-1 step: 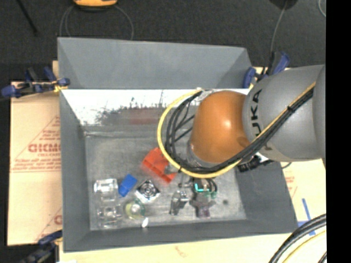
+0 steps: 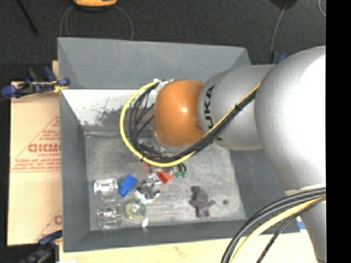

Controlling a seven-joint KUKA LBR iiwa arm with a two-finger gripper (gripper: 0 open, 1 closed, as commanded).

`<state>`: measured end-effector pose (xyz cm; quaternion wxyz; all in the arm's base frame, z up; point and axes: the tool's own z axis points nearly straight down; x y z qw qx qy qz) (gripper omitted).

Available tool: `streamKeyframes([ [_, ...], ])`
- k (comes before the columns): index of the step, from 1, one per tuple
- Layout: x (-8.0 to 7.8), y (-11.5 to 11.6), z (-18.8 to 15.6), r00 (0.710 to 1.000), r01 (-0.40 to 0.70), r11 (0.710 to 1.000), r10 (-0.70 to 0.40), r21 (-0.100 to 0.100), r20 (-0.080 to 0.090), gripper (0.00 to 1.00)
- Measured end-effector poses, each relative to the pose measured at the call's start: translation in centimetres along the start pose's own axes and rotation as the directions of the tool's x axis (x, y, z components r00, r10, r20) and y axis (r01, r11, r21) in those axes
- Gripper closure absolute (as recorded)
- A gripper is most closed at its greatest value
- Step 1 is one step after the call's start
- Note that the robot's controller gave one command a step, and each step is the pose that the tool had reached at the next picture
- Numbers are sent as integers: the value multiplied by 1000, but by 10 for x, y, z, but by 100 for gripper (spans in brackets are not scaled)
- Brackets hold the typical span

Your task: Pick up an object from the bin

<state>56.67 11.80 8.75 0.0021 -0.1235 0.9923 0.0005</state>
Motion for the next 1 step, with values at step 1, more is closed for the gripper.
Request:
streamKeyframes([
  [1, 35, 11, 11, 996, -85, 996, 85, 0, 10, 0],
])
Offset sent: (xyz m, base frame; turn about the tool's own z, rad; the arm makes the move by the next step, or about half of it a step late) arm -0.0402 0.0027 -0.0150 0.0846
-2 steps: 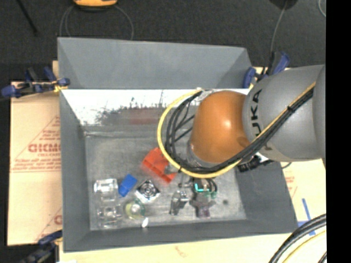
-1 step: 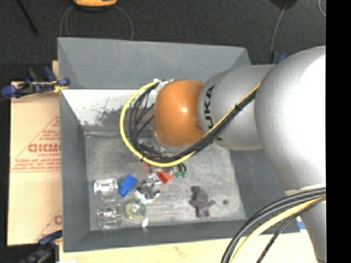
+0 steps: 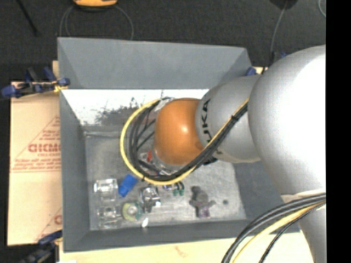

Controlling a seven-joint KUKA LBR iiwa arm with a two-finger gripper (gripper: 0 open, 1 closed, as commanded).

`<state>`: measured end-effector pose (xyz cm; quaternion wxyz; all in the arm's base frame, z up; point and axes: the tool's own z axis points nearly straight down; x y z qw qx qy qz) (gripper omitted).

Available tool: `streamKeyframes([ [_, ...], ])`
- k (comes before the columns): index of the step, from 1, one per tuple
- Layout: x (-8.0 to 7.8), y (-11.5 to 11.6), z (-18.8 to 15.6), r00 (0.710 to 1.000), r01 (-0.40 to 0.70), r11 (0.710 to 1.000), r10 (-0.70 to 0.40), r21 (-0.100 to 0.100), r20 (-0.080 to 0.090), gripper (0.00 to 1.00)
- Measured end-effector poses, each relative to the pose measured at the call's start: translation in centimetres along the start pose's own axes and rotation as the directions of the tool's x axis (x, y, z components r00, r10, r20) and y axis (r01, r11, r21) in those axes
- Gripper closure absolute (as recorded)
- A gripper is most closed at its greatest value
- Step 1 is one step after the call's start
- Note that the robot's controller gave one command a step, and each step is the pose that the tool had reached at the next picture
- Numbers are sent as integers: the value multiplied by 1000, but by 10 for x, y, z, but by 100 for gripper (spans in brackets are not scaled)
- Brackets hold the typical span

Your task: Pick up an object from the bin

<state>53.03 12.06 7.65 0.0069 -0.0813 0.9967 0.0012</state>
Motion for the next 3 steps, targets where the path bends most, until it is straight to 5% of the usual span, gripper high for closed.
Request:
streamKeyframes([
  [1, -1, -18, 2, 993, -115, 993, 114, -4, -2, 0],
  [2, -3, -20, 0, 993, -119, 993, 119, -3, 6, 100],
  [3, -24, -45, -161, 996, -95, 995, 95, 3, -1, 100],
])
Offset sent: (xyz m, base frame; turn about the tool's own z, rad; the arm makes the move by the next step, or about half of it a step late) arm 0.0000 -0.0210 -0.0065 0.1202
